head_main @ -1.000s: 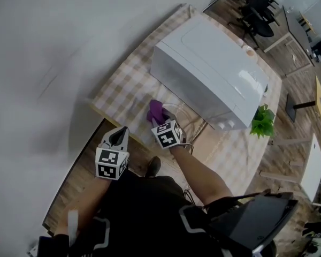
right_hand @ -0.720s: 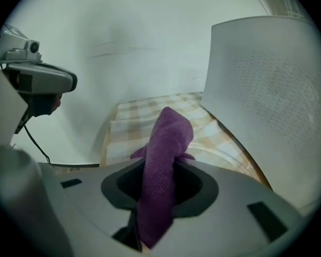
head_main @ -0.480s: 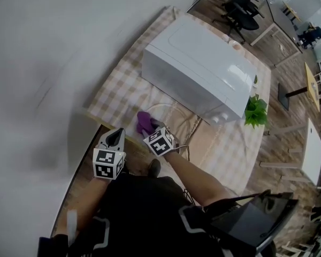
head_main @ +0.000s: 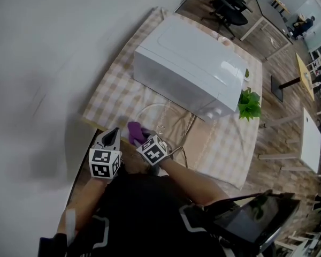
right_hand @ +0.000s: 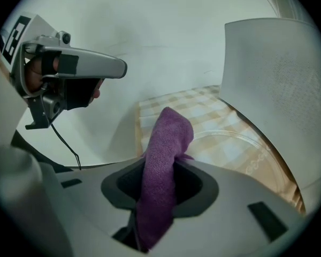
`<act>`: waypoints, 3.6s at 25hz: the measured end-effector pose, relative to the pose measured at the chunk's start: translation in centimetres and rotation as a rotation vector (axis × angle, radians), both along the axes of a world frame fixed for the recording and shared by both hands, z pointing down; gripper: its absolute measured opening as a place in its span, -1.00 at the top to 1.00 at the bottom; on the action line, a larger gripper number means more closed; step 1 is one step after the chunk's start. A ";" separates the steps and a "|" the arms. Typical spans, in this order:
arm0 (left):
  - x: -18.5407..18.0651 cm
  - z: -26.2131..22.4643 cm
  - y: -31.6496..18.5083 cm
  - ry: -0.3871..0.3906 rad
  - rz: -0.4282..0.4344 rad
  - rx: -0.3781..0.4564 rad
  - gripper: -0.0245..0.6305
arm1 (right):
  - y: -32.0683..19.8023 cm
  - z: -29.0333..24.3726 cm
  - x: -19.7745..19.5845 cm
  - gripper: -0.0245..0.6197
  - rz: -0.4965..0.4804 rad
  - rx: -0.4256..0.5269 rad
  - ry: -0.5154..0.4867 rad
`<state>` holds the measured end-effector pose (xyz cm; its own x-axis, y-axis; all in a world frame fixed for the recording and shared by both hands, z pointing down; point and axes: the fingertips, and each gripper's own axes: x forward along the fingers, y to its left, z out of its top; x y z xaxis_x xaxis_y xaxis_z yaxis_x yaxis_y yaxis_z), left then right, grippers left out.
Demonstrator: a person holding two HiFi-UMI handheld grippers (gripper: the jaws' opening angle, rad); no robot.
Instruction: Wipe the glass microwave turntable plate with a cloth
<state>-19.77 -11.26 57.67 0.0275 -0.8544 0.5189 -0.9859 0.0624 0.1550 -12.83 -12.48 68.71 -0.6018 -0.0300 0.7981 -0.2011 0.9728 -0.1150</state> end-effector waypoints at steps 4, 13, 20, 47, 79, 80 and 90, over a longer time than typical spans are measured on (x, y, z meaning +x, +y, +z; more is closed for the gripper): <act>0.1 -0.1 -0.5 -0.001 0.011 0.000 0.90 | -1.8 -1.7 0.6 0.50 0.039 0.000 -0.042; 1.3 -0.4 -2.4 -0.005 0.044 0.002 0.90 | -14.2 -3.5 4.8 0.51 0.281 0.109 -0.025; 2.5 0.1 -3.4 -0.019 0.096 -0.023 0.90 | -18.4 -1.0 5.9 0.51 0.336 0.120 0.039; 2.5 1.3 -2.8 -0.016 0.144 -0.022 0.90 | -10.1 0.5 6.4 0.50 0.281 0.147 0.091; 4.8 3.0 -6.4 0.002 0.231 -0.052 0.90 | 0.1 -0.4 7.8 0.50 0.199 -0.101 0.025; 4.7 3.0 -6.5 -0.002 0.231 -0.053 0.90 | -0.9 -0.8 8.0 0.50 0.226 -0.101 0.009; 4.8 3.0 -6.6 -0.038 0.225 -0.076 0.90 | -13.7 -2.8 10.3 0.50 0.410 0.040 -0.020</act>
<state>-15.02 -17.88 60.67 0.1920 -0.7877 0.5853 -0.9814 -0.1494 0.1208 -2.55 -26.19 65.87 -0.5485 -0.3017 0.7798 -0.5715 0.8160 -0.0863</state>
